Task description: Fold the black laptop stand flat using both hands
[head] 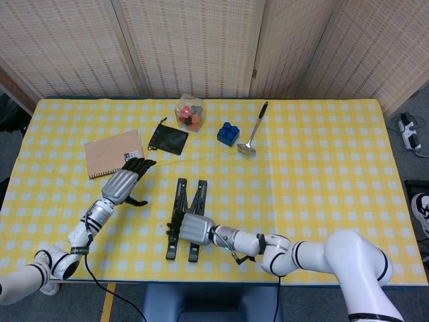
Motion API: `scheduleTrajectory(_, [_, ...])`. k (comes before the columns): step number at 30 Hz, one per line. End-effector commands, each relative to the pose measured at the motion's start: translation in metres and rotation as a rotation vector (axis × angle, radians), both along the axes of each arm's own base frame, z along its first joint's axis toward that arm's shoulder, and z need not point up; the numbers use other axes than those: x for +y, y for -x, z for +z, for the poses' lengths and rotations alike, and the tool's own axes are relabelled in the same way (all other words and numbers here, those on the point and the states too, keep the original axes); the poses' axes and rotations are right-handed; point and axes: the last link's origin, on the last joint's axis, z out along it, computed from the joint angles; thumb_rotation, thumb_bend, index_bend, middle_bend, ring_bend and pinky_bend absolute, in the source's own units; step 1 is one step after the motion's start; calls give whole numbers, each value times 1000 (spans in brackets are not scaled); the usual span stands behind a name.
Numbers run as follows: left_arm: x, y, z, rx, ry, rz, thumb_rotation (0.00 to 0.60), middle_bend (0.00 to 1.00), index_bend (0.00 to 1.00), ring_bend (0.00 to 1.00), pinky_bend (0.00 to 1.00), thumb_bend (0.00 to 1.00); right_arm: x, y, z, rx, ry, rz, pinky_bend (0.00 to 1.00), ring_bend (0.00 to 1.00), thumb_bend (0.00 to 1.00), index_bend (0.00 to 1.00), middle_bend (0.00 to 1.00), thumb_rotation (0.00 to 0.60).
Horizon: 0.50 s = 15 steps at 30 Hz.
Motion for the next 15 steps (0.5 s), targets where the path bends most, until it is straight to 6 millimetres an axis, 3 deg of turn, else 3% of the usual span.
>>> scheduleTrajectory(1, [0, 2, 1, 1, -6, 1, 600, 107, 58, 0, 0, 151, -1, -3, 0, -28, 3, 2, 78, 154, 336, 162, 221, 600])
scheduleTrajectory(6, [0, 5, 3, -8, -6, 10, 600, 107, 58, 0, 0, 151, -4, -3, 1, -58, 5, 10, 101, 210, 335, 292, 312, 600])
scheduleTrajectory(15, [-1, 5, 4, -9, -7, 6, 600, 107, 58, 0, 0, 151, -9, -3, 8, -113, 13, 16, 103, 247, 336, 331, 370, 600])
